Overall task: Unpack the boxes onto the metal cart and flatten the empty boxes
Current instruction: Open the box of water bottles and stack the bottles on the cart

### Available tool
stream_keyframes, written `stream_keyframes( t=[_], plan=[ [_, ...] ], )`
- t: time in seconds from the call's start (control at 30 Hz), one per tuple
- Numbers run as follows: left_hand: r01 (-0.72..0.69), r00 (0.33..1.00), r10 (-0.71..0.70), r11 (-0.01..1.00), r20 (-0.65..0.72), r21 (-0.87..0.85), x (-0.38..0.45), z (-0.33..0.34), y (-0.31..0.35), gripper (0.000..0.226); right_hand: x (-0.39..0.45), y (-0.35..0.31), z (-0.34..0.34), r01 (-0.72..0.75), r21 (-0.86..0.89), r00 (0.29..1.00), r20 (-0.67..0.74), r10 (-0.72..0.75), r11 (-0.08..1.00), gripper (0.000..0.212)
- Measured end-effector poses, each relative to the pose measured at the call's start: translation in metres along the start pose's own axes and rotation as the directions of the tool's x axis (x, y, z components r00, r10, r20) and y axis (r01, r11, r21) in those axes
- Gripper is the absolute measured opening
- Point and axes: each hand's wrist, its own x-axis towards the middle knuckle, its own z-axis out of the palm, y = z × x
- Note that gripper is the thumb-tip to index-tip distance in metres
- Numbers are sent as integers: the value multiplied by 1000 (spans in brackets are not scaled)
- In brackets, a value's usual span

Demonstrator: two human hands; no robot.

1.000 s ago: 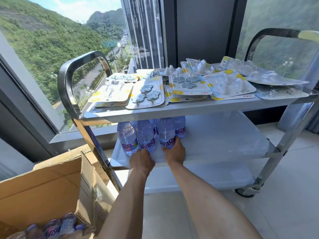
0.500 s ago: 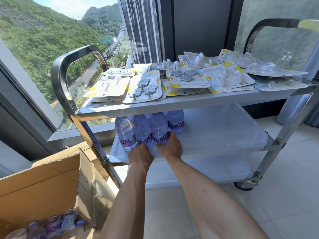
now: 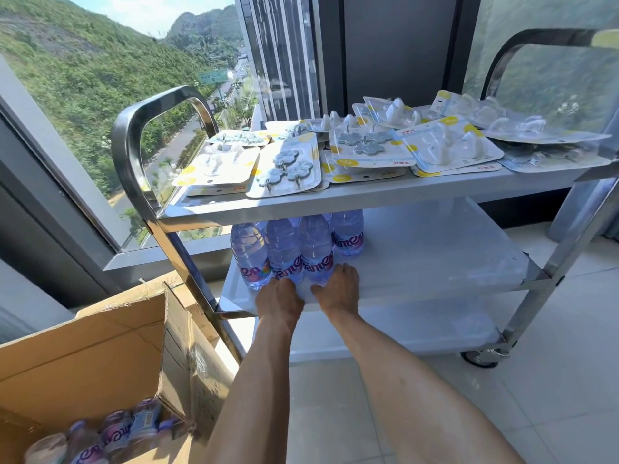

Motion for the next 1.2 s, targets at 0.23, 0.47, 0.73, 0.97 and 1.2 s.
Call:
stream_keyframes(
  t=[0.23,0.47,0.73,0.97,1.2],
  plan=[
    [-6,990,15,998,143,-61,-12,-11,4,40,-24,-5,-12,-88,-401,992,47,116,912,45],
    [73,995,-64,990,78,-122,-66,-47,-27,30,-53,-30,-37,82,-222,960,278,-18,971,32],
    [326,935,-339,938,-109,-119,-145,-97,-127,22,-115,-105,-33,315,65,910,262,-321,947,23],
    [595,802,-597,802,-14,-55,-194,-108,-236,21,-181,-206,3,592,186,750,230,-620,784,9],
    [690,712,-687,723,147,41,-200,-100,-301,32,-223,-243,66,523,192,480,738,-474,830,34]
  ],
)
